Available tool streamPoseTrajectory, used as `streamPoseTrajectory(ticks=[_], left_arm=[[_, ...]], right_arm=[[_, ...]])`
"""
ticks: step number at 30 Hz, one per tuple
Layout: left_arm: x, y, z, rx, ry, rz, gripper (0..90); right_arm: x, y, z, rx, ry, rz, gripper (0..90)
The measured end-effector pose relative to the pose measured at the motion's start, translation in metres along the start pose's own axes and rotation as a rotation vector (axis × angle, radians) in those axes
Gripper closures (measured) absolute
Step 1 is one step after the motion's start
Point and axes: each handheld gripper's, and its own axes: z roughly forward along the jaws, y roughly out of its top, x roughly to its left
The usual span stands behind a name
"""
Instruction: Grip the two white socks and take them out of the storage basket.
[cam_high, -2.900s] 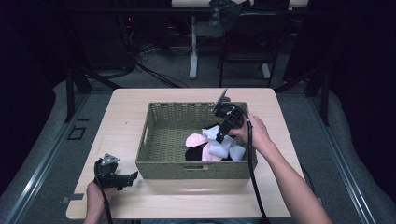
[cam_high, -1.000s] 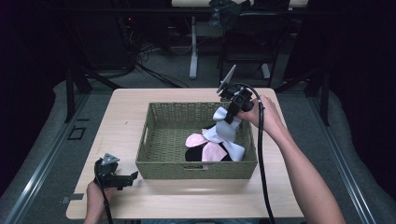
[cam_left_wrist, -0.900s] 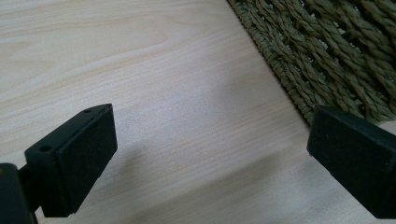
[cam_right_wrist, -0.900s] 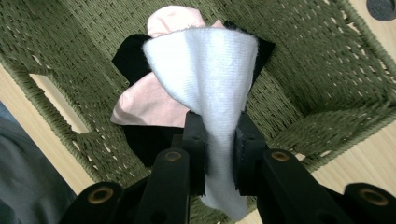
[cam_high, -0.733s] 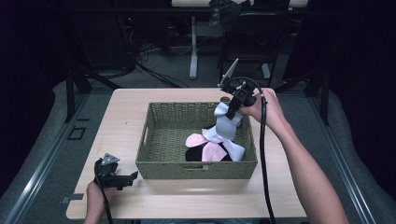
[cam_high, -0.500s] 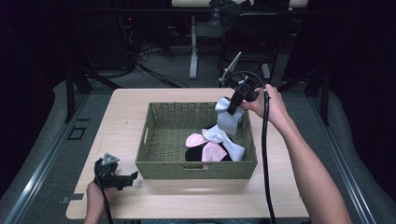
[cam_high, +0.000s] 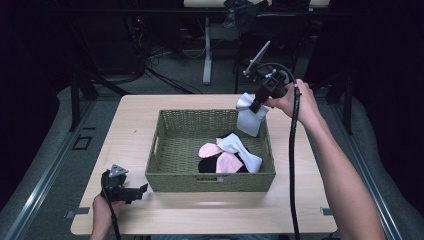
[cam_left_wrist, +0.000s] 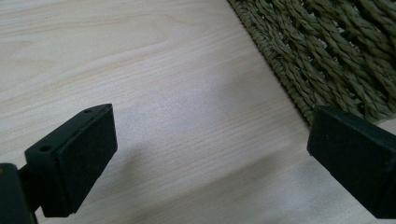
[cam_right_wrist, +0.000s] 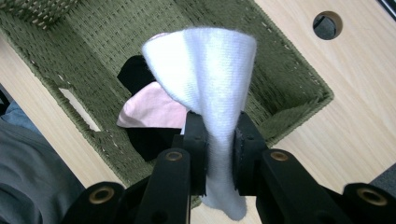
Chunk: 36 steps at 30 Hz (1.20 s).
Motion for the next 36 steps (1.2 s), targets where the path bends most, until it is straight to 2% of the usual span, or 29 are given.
streamPoseTrajectory(ticks=[14, 26, 36], left_arm=[[0.0, 0.0, 0.0, 0.001, 0.0, 0.001, 1.6], [0.001, 0.0, 0.0, -0.003, 0.002, -0.002, 1.6], [0.0, 0.0, -0.001, -0.002, 0.003, -0.002, 1.6]], right_arm=[[-0.014, -0.013, -0.031, -0.018, -0.036, 0.037, 79.0], [-0.038, -0.047, -0.052, -0.049, -0.061, 0.116, 79.0], [-0.055, -0.074, -0.056, -0.051, -0.089, 0.174, 79.0]])
